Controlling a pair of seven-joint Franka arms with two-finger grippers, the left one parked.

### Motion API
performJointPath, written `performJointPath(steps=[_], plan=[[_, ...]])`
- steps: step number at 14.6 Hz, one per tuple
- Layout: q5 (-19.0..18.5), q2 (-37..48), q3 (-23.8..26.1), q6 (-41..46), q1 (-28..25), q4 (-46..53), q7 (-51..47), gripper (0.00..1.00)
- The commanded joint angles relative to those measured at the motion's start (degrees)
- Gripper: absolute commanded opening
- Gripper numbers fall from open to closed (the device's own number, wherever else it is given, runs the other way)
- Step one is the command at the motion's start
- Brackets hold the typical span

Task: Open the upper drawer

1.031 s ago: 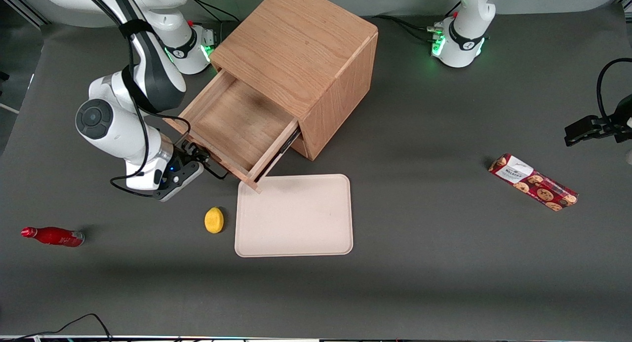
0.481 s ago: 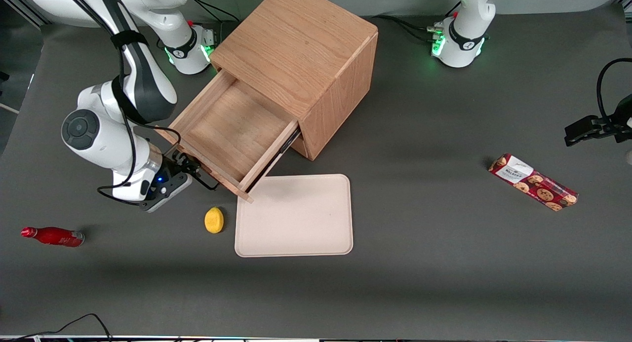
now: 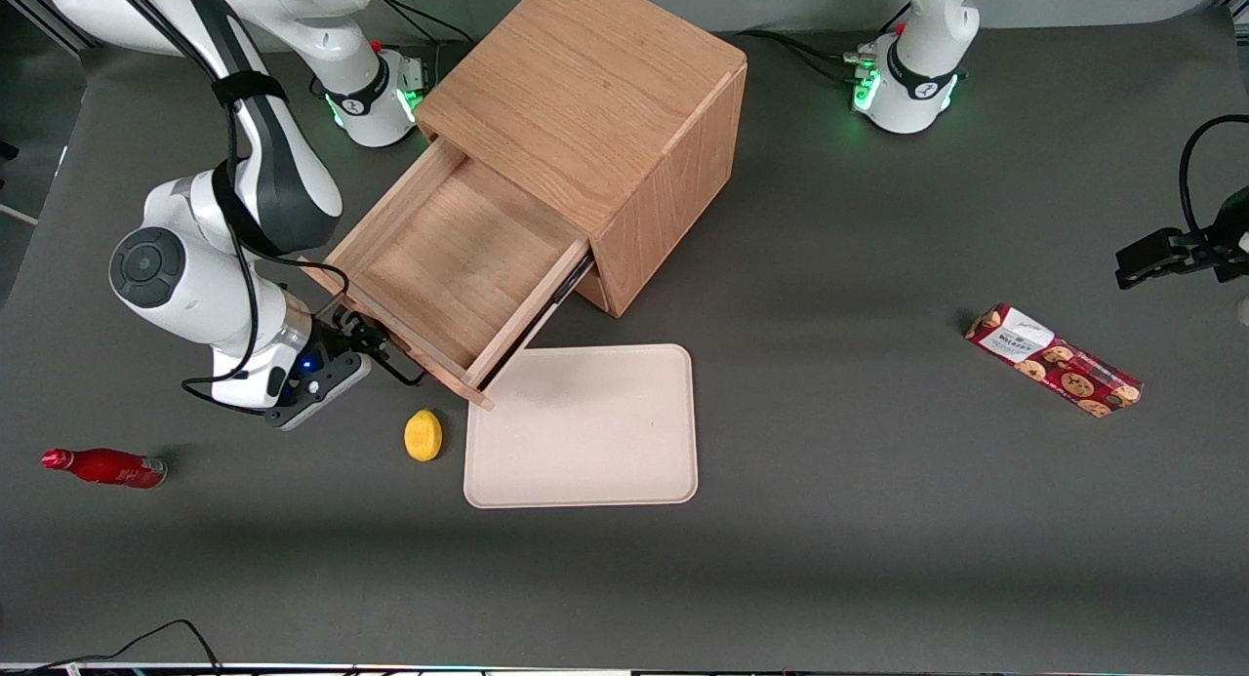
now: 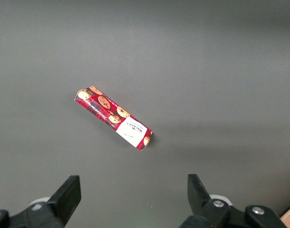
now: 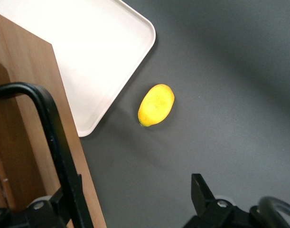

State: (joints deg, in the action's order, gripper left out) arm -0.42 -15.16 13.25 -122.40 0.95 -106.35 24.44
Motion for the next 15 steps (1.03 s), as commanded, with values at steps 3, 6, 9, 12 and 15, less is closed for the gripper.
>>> performJointPath(steps=[3,6,9,12,15], plan=[[-2.2,-0.4,-0.4,2.5,-0.1,2.2,-0.3,1.0],[-1.9,-0.1,-0.4,10.2,-0.2,7.5,-0.4,1.0],[-1.9,2.1,-0.4,14.5,-0.5,9.6,-0.6,1.0],[-1.9,5.3,-1.2,17.0,-0.4,10.4,-1.8,1.0],[-1.9,11.7,-6.5,20.8,-0.9,10.6,-11.4,1.0]])
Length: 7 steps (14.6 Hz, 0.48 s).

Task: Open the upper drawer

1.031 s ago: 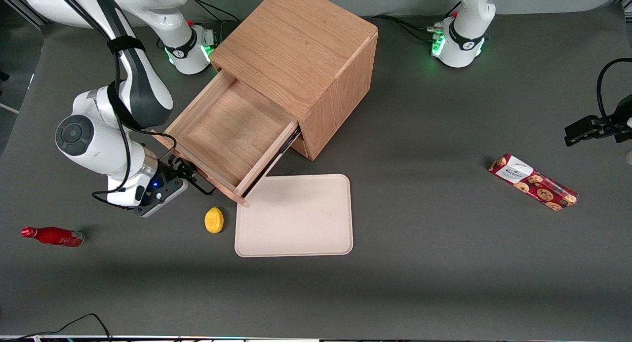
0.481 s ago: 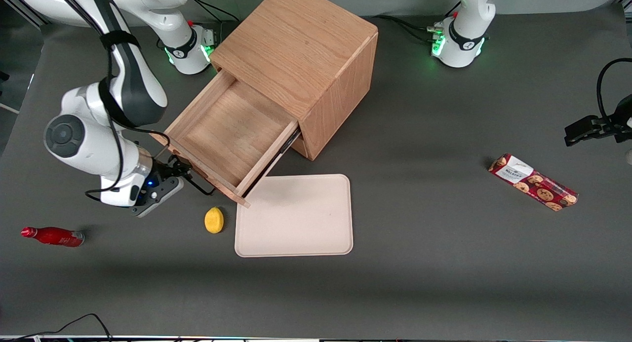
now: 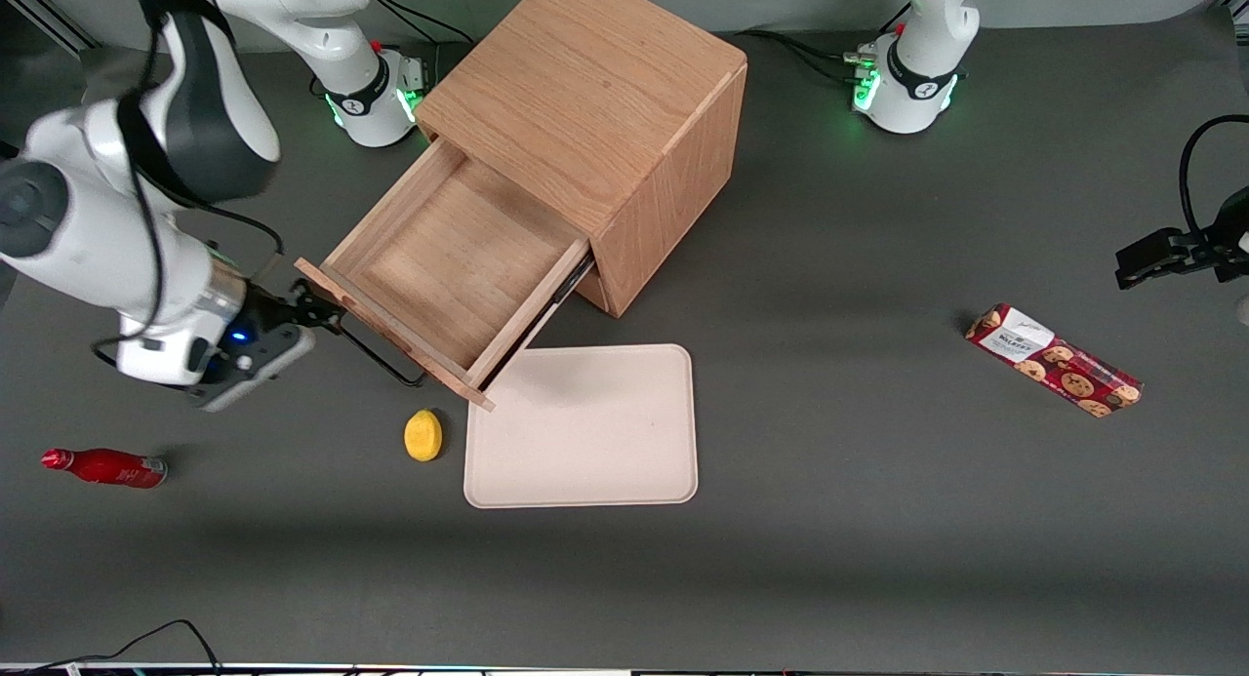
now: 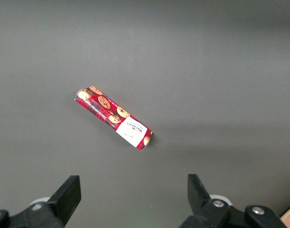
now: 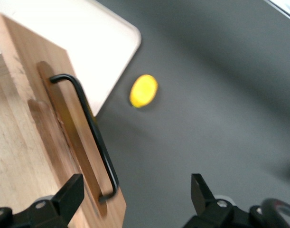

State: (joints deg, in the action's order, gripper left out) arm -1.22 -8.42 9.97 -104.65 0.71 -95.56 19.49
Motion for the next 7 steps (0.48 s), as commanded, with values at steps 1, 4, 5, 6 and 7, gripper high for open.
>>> performJointPath(steps=[1,4,5,6,7], plan=[[-1.1,6.5,-4.5,4.3,-0.6,0.0,-10.2,1.0],[0.6,11.0,-10.3,9.7,-1.1,0.0,-14.0,1.0],[3.8,12.4,-13.5,11.2,-1.8,-0.2,-14.1,1.0],[6.3,13.9,-16.5,12.0,-2.3,-0.5,-14.9,1.0],[6.5,15.0,-17.6,12.7,-2.6,-0.5,-15.5,1.0]])
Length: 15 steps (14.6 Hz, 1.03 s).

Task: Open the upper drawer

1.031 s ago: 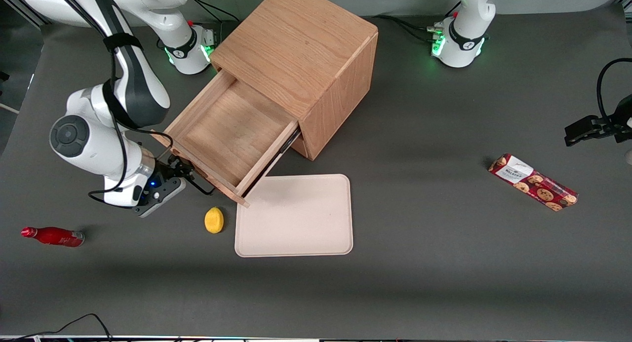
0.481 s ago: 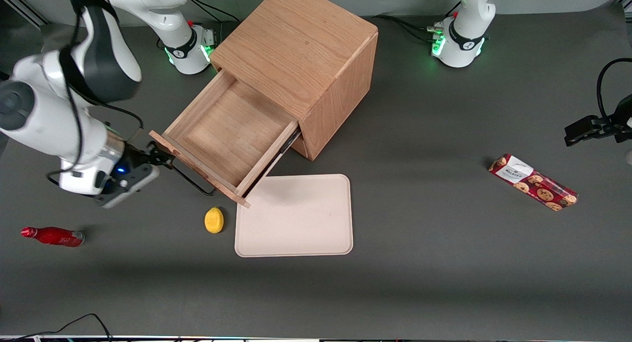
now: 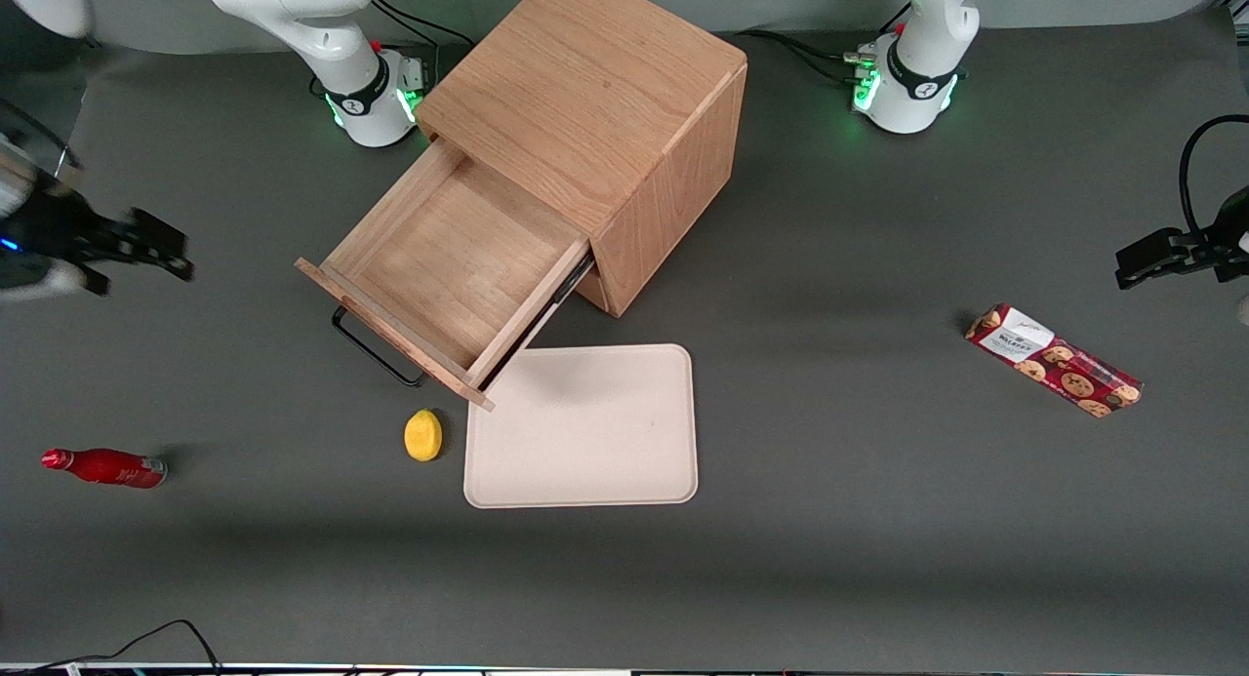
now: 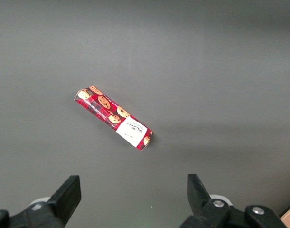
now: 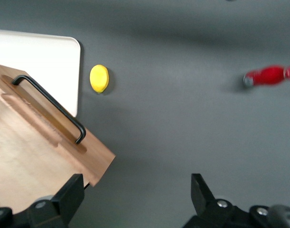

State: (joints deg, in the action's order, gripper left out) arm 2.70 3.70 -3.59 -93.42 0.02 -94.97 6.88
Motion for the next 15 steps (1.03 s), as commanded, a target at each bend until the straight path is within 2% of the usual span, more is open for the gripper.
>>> performJointPath(steps=[1,5,7,8,15], plan=[[2.4,3.2,-4.2,1.6,-1.9,-1.2,-4.1,1.0],[1.6,3.9,-4.1,1.0,-3.3,-1.2,-11.6,1.0],[-2.0,3.4,-3.9,0.8,-4.4,-1.4,-12.0,1.0],[-2.4,3.1,-3.9,0.8,-4.5,-1.5,-11.9,1.0],[-2.6,2.7,-3.9,-1.8,-4.7,-3.6,-11.7,1.0]])
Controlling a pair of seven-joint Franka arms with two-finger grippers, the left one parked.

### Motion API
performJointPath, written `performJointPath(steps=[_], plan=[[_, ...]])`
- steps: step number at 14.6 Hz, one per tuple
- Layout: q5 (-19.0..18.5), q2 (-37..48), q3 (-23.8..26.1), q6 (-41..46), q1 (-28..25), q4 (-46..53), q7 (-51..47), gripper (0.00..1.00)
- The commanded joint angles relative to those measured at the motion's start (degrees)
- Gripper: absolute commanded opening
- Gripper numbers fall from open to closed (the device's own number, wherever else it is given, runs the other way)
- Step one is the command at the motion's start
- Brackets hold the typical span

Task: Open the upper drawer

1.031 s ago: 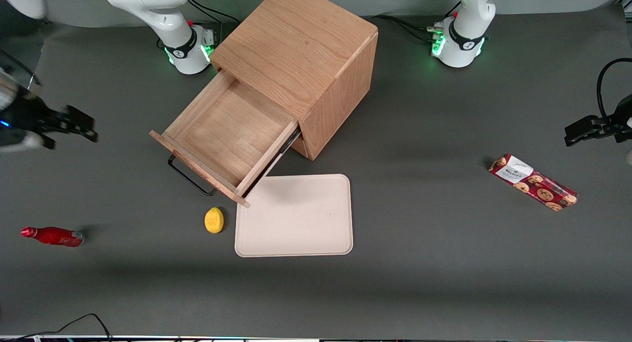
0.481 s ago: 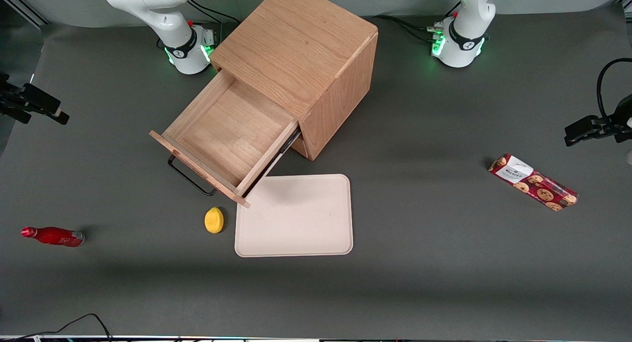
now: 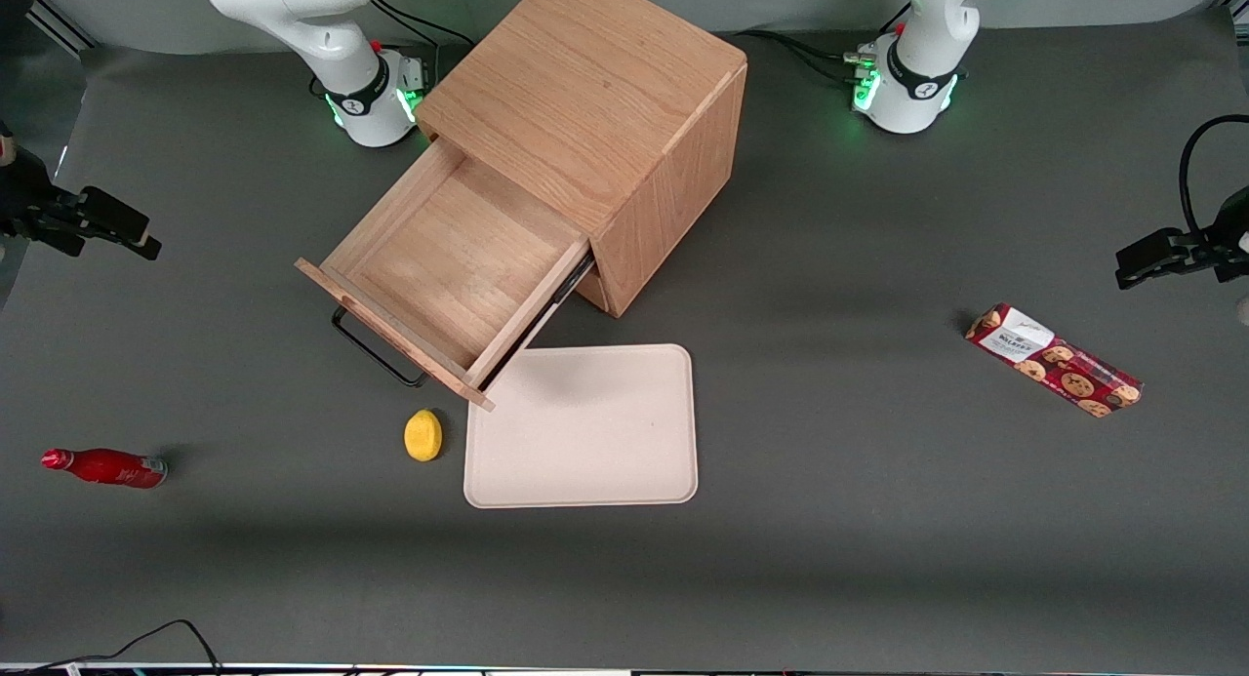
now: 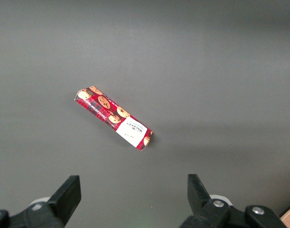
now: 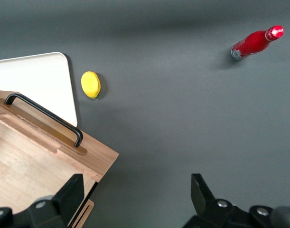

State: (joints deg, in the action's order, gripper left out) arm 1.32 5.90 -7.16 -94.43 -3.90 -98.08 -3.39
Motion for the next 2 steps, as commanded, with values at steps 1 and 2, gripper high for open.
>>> performJointPath(steps=[1,2], plan=[[-1.2,0.5,-0.2,-0.8,-0.8,-0.5,-1.4,1.0],[-1.2,0.4,-0.2,-0.8,-0.7,-0.5,-1.5,1.0]])
